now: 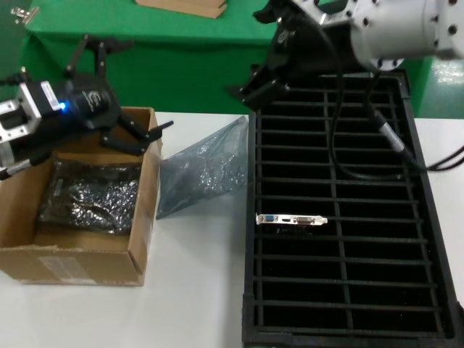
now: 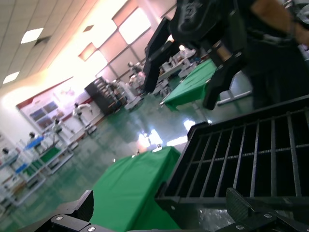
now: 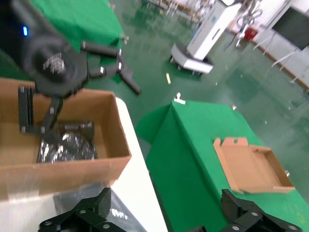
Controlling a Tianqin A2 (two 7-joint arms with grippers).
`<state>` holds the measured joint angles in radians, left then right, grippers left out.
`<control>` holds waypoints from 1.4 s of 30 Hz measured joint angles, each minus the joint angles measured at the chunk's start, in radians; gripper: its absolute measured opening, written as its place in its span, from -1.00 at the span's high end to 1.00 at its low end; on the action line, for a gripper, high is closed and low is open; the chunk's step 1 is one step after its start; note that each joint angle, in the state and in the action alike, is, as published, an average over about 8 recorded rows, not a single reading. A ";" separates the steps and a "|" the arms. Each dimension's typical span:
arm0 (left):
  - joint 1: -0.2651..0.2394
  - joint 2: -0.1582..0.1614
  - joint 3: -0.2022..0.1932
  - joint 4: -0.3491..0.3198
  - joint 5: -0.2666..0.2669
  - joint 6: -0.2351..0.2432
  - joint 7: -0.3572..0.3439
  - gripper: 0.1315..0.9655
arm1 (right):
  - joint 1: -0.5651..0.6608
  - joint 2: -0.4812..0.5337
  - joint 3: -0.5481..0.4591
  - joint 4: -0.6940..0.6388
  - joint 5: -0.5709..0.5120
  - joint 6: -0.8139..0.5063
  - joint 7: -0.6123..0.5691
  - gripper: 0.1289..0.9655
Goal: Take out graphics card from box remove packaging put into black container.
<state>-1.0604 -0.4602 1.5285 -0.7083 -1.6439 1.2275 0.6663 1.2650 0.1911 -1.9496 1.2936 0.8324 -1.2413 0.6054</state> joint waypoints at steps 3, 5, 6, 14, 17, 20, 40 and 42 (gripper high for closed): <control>0.037 0.006 0.002 -0.031 -0.005 -0.043 -0.023 -1.00 | -0.044 0.004 0.012 0.011 0.034 0.043 -0.021 -0.43; 0.065 0.010 0.004 -0.055 -0.009 -0.074 -0.040 -1.00 | -0.077 0.007 0.021 0.019 0.058 0.074 -0.036 -0.54; 0.079 0.012 0.005 -0.066 -0.012 -0.090 -0.049 -1.00 | -0.094 0.008 0.026 0.023 0.071 0.091 -0.044 -0.59; 0.197 0.030 0.013 -0.166 -0.029 -0.228 -0.124 -1.00 | -0.235 0.020 0.065 0.057 0.179 0.230 -0.112 -0.84; 0.242 0.037 0.016 -0.203 -0.036 -0.280 -0.152 -1.00 | -0.288 0.025 0.079 0.070 0.220 0.282 -0.138 -0.89; 0.286 0.043 0.019 -0.241 -0.042 -0.331 -0.180 -1.00 | -0.341 0.029 0.094 0.083 0.261 0.334 -0.163 -0.93; 0.584 0.088 0.039 -0.491 -0.086 -0.676 -0.367 -1.00 | -0.697 0.060 0.192 0.169 0.533 0.683 -0.333 -1.00; 0.606 0.092 0.041 -0.510 -0.089 -0.701 -0.381 -1.00 | -0.723 0.062 0.200 0.175 0.553 0.709 -0.346 -1.00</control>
<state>-0.4543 -0.3686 1.5693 -1.2181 -1.7331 0.5261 0.2854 0.5418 0.2533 -1.7499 1.4690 1.3853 -0.5321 0.2595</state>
